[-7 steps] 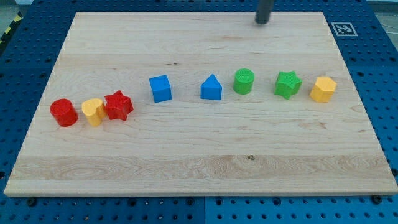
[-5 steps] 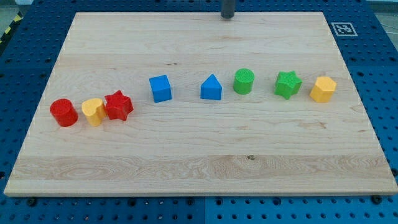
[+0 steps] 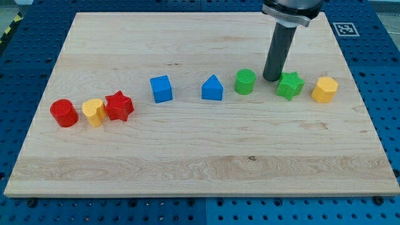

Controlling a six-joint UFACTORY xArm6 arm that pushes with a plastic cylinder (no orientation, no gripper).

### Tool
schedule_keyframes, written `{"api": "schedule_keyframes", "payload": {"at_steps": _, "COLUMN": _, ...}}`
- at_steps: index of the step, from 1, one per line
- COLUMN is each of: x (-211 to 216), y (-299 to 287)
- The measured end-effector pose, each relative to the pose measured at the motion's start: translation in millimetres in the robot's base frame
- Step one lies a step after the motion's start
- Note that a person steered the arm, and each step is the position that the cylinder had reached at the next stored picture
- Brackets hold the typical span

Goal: Slightly move the green star and the blue triangle in opposite directions

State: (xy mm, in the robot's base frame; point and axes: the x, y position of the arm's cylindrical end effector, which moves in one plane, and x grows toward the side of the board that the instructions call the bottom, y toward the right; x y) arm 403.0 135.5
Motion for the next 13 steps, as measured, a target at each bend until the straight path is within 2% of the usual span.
{"api": "schedule_keyframes", "payload": {"at_steps": 1, "x": 12, "y": -1}}
{"api": "schedule_keyframes", "payload": {"at_steps": 2, "x": 50, "y": -5}}
{"api": "schedule_keyframes", "payload": {"at_steps": 3, "x": 42, "y": -9}}
{"api": "schedule_keyframes", "payload": {"at_steps": 4, "x": 58, "y": -49}}
{"api": "schedule_keyframes", "payload": {"at_steps": 7, "x": 59, "y": -91}}
{"api": "schedule_keyframes", "payload": {"at_steps": 12, "x": 47, "y": -82}}
{"api": "schedule_keyframes", "payload": {"at_steps": 13, "x": 47, "y": -105}}
